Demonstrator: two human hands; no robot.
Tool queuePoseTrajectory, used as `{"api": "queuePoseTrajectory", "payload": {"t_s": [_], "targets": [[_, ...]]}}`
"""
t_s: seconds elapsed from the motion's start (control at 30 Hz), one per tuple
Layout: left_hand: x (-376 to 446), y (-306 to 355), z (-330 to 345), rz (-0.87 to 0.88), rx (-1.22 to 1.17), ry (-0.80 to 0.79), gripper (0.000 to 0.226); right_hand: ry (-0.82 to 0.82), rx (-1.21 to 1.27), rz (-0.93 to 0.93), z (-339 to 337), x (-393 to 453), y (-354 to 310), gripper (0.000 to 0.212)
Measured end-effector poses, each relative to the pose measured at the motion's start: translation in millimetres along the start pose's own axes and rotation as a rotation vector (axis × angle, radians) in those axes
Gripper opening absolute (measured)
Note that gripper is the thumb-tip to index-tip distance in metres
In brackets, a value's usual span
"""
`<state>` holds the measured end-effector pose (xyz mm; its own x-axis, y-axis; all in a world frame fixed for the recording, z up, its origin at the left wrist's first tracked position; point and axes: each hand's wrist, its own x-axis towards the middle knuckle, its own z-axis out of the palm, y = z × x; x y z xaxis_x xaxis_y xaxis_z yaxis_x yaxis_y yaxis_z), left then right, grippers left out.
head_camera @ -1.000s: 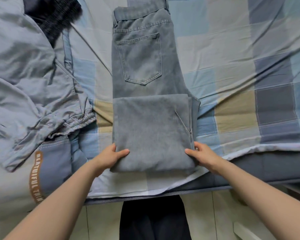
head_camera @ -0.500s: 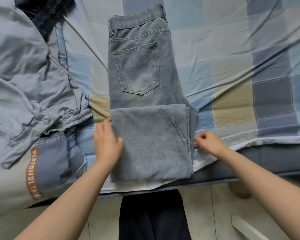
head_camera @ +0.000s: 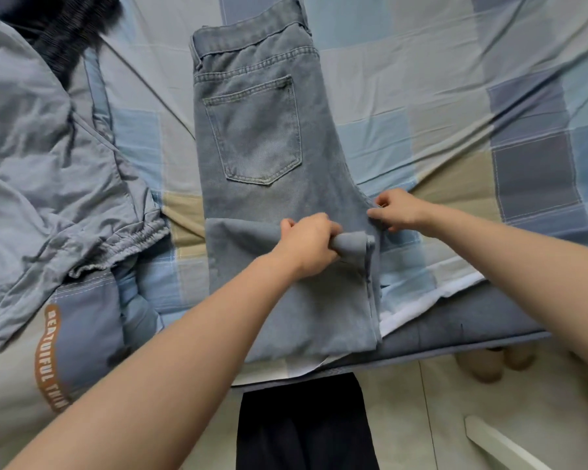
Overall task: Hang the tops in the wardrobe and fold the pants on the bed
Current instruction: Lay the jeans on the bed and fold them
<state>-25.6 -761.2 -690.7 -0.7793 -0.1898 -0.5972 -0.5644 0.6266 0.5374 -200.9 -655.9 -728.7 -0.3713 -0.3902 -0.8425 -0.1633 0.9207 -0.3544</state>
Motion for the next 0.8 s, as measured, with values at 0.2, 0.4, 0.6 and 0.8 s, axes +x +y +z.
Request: {"api": "queuePoseTrajectory", "payload": {"t_s": [0.2,0.4,0.6,0.8], "targets": [[-84.1,-25.9,-22.3,0.185,-0.212,0.005,0.014,0.149,-0.184,-0.028,21.3,-20.5,-33.0,0.029],[-70.5,-17.3,-51.9,0.176,-0.255,0.080,0.018,-0.123,0.069,0.019,61.7,-7.9,-74.3,0.044],[8.9,-21.1,-36.1,0.113,-0.087,0.075,0.017,-0.426,0.507,0.319,27.1,19.9,-64.7,0.090],[51.1,-46.9,-14.4,0.023,0.193,0.206,0.046,0.115,0.083,-0.041,7.2,11.5,-25.5,0.021]]}}
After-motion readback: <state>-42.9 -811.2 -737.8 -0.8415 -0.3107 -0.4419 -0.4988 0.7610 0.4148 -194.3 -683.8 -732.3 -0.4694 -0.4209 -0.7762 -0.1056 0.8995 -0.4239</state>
